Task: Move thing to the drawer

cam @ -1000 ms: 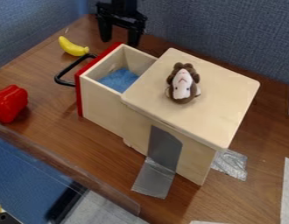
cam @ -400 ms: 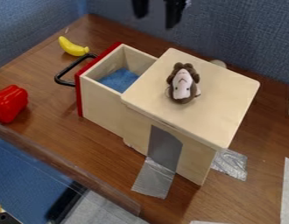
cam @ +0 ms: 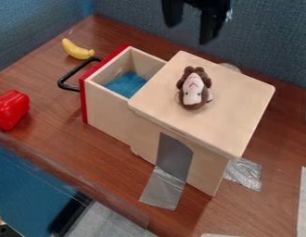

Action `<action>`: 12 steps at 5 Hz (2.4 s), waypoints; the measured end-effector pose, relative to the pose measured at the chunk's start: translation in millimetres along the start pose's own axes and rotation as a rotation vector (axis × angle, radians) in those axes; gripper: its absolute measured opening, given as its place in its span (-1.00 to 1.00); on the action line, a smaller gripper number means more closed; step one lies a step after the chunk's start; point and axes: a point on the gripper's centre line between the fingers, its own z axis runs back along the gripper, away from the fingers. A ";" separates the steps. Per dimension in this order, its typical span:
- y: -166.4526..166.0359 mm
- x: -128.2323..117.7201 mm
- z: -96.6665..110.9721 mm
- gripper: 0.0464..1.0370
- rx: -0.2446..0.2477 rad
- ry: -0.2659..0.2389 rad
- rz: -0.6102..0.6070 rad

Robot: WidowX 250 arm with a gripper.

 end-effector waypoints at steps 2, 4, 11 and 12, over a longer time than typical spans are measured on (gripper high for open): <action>-31.1 -12.2 -30.8 0.93 -0.003 0.082 -0.087; -40.5 -24.2 -55.9 0.82 -0.003 0.170 -0.121; 73.7 -40.5 -81.4 -0.83 0.114 0.195 0.068; 71.0 -41.5 -83.1 -0.41 0.100 0.201 0.103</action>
